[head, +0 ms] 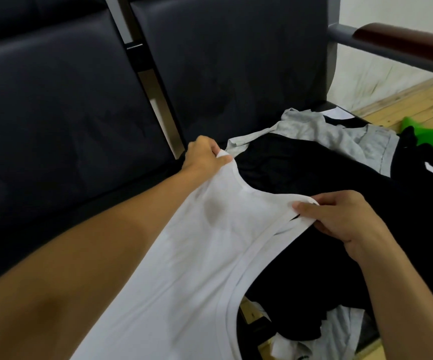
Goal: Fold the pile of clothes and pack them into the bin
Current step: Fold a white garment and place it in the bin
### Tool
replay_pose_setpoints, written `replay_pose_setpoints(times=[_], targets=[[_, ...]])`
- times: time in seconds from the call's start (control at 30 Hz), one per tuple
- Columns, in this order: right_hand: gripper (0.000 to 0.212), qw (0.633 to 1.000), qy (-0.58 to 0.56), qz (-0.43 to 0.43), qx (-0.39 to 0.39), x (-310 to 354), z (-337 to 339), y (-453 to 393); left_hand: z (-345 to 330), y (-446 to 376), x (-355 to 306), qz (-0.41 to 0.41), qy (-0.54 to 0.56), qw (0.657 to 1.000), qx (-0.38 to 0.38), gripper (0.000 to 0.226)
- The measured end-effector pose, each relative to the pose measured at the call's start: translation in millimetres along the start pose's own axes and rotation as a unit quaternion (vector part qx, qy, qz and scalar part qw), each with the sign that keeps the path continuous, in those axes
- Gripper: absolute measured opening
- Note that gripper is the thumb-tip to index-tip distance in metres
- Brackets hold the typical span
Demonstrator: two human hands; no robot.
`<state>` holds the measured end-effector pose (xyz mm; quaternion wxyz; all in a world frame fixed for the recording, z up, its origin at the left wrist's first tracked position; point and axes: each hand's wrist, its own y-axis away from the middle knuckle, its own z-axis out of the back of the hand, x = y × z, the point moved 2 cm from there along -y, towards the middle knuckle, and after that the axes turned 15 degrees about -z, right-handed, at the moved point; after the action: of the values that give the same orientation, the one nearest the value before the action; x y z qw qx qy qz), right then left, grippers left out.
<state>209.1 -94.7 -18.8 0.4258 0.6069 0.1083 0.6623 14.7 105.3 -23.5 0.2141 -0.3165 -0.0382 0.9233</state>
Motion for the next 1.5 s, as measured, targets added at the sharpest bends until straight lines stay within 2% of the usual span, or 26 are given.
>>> replay_pose_setpoints(times=[0.1, 0.2, 0.27, 0.33, 0.4, 0.47, 0.53, 0.63, 0.73, 0.83, 0.93, 1.03, 1.17, 1.2, 1.27, 1.37, 1.47, 1.5], targets=[[0.002, 0.999, 0.026, -0.001, -0.037, -0.1, 5.2, -3.1, 7.5, -7.1, -4.6, -0.021, 0.03, 0.999, -0.001, 0.03], [0.007, 0.999, 0.034, -0.018, -0.037, -1.0, 9.6, -5.3, 4.0, -6.2, -8.7, -0.013, 0.102, 0.994, 0.048, 0.02], [0.008, 0.998, 0.034, -0.036, -0.032, -1.0, 12.8, -7.0, 2.4, -4.2, -7.0, -0.008, 0.111, 0.99, 0.085, 0.019], [0.007, 0.999, 0.017, -0.046, -0.01, -0.5, 13.8, -7.3, 3.3, -2.9, -3.1, -0.005, 0.118, 0.987, 0.104, 0.028], [0.005, 0.997, -0.028, -0.047, 0.047, 1.5, 11.9, -4.2, 9.0, -1.9, -3.4, -0.013, 0.115, 0.987, 0.114, 0.035], [0.007, 0.989, -0.089, -0.026, 0.114, 5.8, 8.8, 3.3, 21.0, -2.1, -7.2, -0.027, 0.104, 0.989, 0.105, 0.028], [0.018, 0.989, -0.083, 0.019, 0.119, 10.1, 8.4, 8.3, 37.5, -3.8, -9.6, -0.037, 0.097, 0.992, 0.077, 0.014], [0.035, 0.993, 0.091, 0.066, 0.043, 11.8, 7.9, 11.8, 60.5, -2.3, -11.8, -0.048, 0.104, 0.993, 0.034, 0.008], [0.029, 0.971, 0.198, 0.124, -0.043, 10.2, 5.9, 10.0, 73.7, 3.3, -11.7, -0.056, 0.109, 0.992, 0.016, 0.007], [0.02, 0.953, 0.154, 0.195, -0.176, 16.0, 8.7, 15.7, 76.1, 10.5, -11.8, -0.066, 0.129, 0.989, 0.017, 0.009], [0.019, 0.947, 0.107, 0.213, -0.214, 19.1, 9.2, 22.7, 74.9, 14.6, -15.2, -0.076, 0.17, 0.983, 0.004, 0.007], [0.026, 0.965, 0.106, 0.161, -0.177, 16.6, 5.2, 18.9, 73.9, 15.2, -19.6, -0.073, 0.221, 0.973, -0.014, 0.009], [0.025, 0.983, 0.149, 0.071, -0.076, 7.1, -0.7, 4.0, 66.0, 13.7, -22.8, -0.067, 0.235, 0.97, -0.009, 0.009], [0.023, 0.987, 0.137, 0.063, -0.05, 5.2, -0.9, 1.4, 63.2, 12.9, -22.6, -0.062, 0.237, 0.969, -0.008, 0.01], [0.028, 0.999, 0.039, 0.032, 0.013, 4.4, 0.5, -0.2, 58.4, 11.1, -22.9, -0.063, 0.222, 0.973, -0.003, 0.011], [0.031, 0.988, -0.117, -0.025, 0.099, 6.6, 3.5, 1.7, 55.2, 9.0, -25.7, -0.073, 0.206, 0.976, 0.015, 0.011], [0.012, 0.984, -0.109, -0.034, 0.139, 4.6, 1.2, 1.8, 55.1, 9.4, -27.2, -0.08, 0.203, 0.975, 0.038, 0.014], [0.016, 0.991, -0.062, -0.025, 0.117, 1.7, -0.6, 0.3, 56.1, 10.2, -27.6, -0.08, 0.202, 0.975, 0.042, 0.015]])
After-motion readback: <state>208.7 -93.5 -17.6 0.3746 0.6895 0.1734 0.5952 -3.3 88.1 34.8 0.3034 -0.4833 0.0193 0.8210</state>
